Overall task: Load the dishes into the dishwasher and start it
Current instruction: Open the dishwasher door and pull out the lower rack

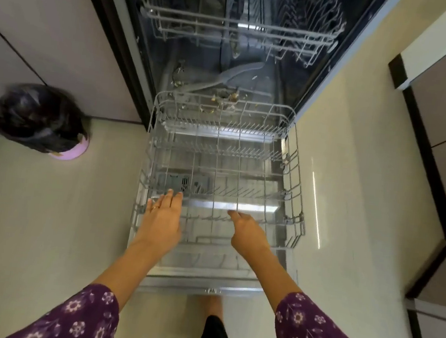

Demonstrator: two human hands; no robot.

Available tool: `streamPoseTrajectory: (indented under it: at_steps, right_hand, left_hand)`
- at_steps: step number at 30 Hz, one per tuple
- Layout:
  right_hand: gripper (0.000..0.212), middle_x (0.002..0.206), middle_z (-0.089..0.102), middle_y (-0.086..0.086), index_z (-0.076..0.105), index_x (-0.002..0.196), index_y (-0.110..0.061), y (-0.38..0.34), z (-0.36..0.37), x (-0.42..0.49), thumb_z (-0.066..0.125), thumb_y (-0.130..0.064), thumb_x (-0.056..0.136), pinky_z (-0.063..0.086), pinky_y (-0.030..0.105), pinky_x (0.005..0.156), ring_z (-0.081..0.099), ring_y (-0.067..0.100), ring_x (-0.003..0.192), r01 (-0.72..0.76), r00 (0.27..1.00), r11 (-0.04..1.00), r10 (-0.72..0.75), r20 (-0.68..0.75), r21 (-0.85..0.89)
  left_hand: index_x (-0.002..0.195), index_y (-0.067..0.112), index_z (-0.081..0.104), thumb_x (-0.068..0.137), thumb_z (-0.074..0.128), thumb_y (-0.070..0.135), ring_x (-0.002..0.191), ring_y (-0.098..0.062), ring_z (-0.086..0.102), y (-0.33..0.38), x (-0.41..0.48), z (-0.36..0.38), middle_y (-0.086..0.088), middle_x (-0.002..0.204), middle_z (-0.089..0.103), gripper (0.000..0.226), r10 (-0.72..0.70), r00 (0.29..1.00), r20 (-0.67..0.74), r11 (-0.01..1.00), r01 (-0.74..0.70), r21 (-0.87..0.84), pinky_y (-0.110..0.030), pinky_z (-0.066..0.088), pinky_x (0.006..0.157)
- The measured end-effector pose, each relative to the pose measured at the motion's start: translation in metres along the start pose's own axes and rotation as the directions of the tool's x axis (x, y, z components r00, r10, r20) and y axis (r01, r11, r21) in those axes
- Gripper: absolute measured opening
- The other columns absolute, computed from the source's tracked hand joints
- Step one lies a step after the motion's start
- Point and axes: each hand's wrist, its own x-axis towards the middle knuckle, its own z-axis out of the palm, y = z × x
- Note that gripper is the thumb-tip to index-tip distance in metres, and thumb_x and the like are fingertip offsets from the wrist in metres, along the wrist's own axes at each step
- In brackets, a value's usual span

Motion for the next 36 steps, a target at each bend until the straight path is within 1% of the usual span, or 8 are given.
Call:
streamPoseTrajectory:
  at_steps: [6, 12, 15, 18, 21, 27, 31, 36]
  right_hand:
    - [0.082, 0.157, 0.011, 0.016, 0.015, 0.151, -0.011, -0.015, -0.120, 0.100, 0.048, 0.013, 0.079, 0.020, 0.041, 0.118, 0.008, 0.031, 0.146, 0.096, 0.918, 0.995, -0.097, -0.385, -0.024]
    - [0.079, 0.156, 0.007, 0.022, 0.015, 0.149, -0.001, -0.026, -0.252, 0.193, 0.050, 0.011, 0.080, 0.010, 0.044, 0.120, 0.002, 0.036, 0.146, 0.141, 0.752, 0.981, -0.195, -0.630, -0.135]
    - [0.080, 0.158, 0.005, 0.018, 0.011, 0.150, -0.003, -0.025, -0.296, 0.229, 0.048, 0.012, 0.081, 0.004, 0.039, 0.120, -0.001, 0.032, 0.147, 0.111, 0.742, 0.969, -0.228, -0.631, -0.219]
    - [0.074, 0.157, 0.012, 0.018, 0.015, 0.149, -0.003, -0.024, -0.319, 0.251, 0.049, 0.009, 0.085, 0.006, 0.041, 0.121, 0.005, 0.031, 0.147, 0.079, 0.781, 0.957, -0.233, -0.580, -0.277]
    - [0.063, 0.148, 0.034, 0.019, 0.036, 0.142, -0.004, -0.024, -0.320, 0.256, 0.051, 0.010, 0.083, 0.013, 0.041, 0.120, 0.024, 0.032, 0.141, 0.071, 0.810, 0.959, -0.216, -0.545, -0.276]
    - [0.059, 0.131, 0.054, 0.021, 0.050, 0.133, -0.004, -0.022, -0.309, 0.253, 0.046, 0.019, 0.079, 0.029, 0.042, 0.115, 0.048, 0.035, 0.125, 0.086, 0.766, 0.976, -0.193, -0.613, -0.200]
    - [0.056, 0.108, 0.065, 0.020, 0.054, 0.128, -0.006, -0.028, -0.300, 0.232, 0.046, 0.019, 0.079, 0.052, 0.041, 0.091, 0.059, 0.035, 0.104, 0.048, 0.759, 0.980, -0.160, -0.631, -0.191]
    - [0.049, 0.106, 0.066, 0.015, 0.057, 0.124, -0.009, -0.030, -0.269, 0.181, 0.046, 0.014, 0.082, 0.050, 0.039, 0.081, 0.059, 0.032, 0.102, 0.026, 0.756, 0.980, -0.149, -0.637, -0.198]
  left_hand:
    - [0.150, 0.006, 0.015, 0.092, 0.050, 0.008, 0.143, -0.033, 0.016, 0.028, 0.095, -0.070, -0.019, 0.155, 0.016, 0.068, 0.081, 0.982, -0.173, 0.995, -0.088, -0.034, -0.044, 0.017, 0.118]
    - [0.152, 0.007, 0.006, 0.095, 0.047, 0.008, 0.146, -0.033, 0.005, 0.048, 0.197, -0.165, -0.017, 0.158, 0.002, 0.070, 0.166, 0.898, -0.408, 0.984, -0.181, 0.002, -0.040, 0.008, 0.118]
    - [0.151, 0.006, -0.003, 0.095, 0.045, 0.004, 0.147, -0.030, -0.004, 0.055, 0.241, -0.208, -0.014, 0.159, -0.007, 0.074, 0.179, 0.882, -0.436, 0.982, -0.190, 0.019, -0.041, 0.002, 0.120]
    - [0.150, 0.004, -0.007, 0.096, 0.045, 0.008, 0.146, -0.032, -0.006, 0.060, 0.273, -0.238, -0.015, 0.159, -0.009, 0.075, 0.175, 0.894, -0.412, 0.984, -0.139, 0.114, -0.045, 0.002, 0.120]
    - [0.151, 0.006, -0.004, 0.097, 0.044, 0.017, 0.147, -0.030, -0.008, 0.061, 0.290, -0.249, -0.012, 0.160, -0.006, 0.073, 0.127, 0.948, -0.292, 0.982, -0.078, 0.173, -0.047, -0.001, 0.119]
    - [0.152, 0.011, 0.003, 0.095, 0.051, 0.022, 0.147, -0.027, 0.001, 0.058, 0.286, -0.243, -0.008, 0.159, 0.007, 0.075, 0.066, 0.980, -0.186, 0.983, -0.033, 0.179, -0.046, 0.000, 0.119]
    - [0.151, 0.013, 0.011, 0.093, 0.055, 0.022, 0.147, -0.027, 0.007, 0.056, 0.270, -0.242, -0.009, 0.157, 0.014, 0.074, 0.069, 0.984, -0.163, 0.984, -0.040, 0.176, -0.047, 0.001, 0.119]
    - [0.150, 0.014, 0.012, 0.091, 0.055, 0.021, 0.145, -0.026, 0.010, 0.050, 0.218, -0.214, -0.010, 0.155, 0.016, 0.073, 0.081, 0.981, -0.177, 0.977, -0.043, 0.211, -0.046, 0.002, 0.119]
